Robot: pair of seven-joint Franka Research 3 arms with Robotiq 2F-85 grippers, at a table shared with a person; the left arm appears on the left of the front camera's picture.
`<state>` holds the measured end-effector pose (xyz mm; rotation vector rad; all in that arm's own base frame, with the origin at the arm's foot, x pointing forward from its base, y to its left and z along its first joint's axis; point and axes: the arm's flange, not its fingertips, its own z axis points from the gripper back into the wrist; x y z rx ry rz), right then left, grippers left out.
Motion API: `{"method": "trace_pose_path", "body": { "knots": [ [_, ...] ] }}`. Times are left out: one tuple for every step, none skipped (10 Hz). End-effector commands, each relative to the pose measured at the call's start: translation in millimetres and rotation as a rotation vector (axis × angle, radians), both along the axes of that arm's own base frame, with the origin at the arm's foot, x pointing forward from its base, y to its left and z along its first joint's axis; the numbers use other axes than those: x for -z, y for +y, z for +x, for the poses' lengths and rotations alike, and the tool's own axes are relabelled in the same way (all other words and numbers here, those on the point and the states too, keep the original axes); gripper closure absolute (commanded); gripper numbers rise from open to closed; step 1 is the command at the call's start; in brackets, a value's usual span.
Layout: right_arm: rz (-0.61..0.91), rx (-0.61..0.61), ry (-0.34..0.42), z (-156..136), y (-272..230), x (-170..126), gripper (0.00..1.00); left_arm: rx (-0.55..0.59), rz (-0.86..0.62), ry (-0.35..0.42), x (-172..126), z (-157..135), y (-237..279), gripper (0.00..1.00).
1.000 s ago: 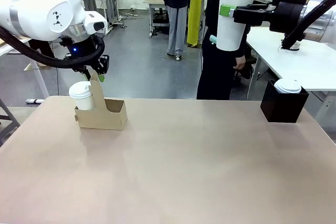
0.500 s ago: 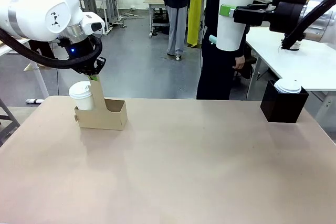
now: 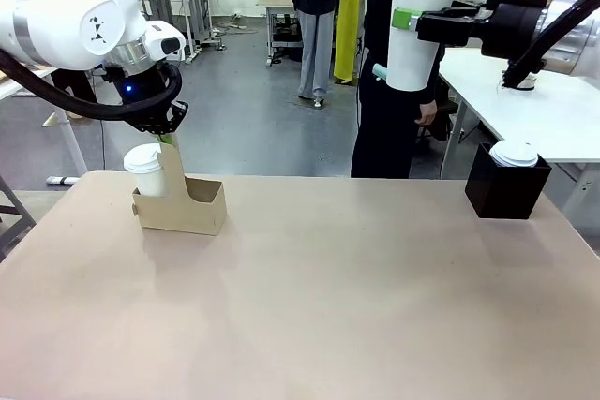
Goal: Pour a drink into a cup and package it in a carrier.
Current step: Position the Cup Carrier in the center of the table.
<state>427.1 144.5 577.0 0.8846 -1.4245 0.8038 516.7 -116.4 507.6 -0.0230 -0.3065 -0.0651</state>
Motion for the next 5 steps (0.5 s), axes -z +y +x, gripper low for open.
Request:
{"method": "trace_pose_path", "body": {
  "knots": [
    [0.003, 0.015, -0.007, 2.3, 4.1, -6.4, 0.19, -0.004, -0.073, -0.023, -15.4, -10.6, -7.3, 0.98],
    [0.003, 0.015, -0.007, 2.3, 4.1, -6.4, 0.19, -0.002, -0.067, -0.057, -32.8, -24.6, -21.7, 0.98],
    [0.003, 0.015, -0.007, 2.3, 4.1, -6.4, 0.19, 0.004, -0.066, -0.088, -43.7, -38.4, -39.0, 0.98],
    [0.003, 0.015, -0.007, 2.3, 4.1, -6.4, 0.19, -0.003, -0.053, -0.094, -53.6, -50.5, -57.7, 0.98],
    [0.003, 0.015, -0.007, 2.3, 4.1, -6.4, 0.19, 0.000, -0.068, -0.089, -61.5, -65.2, -79.8, 0.98]
  ]
}}
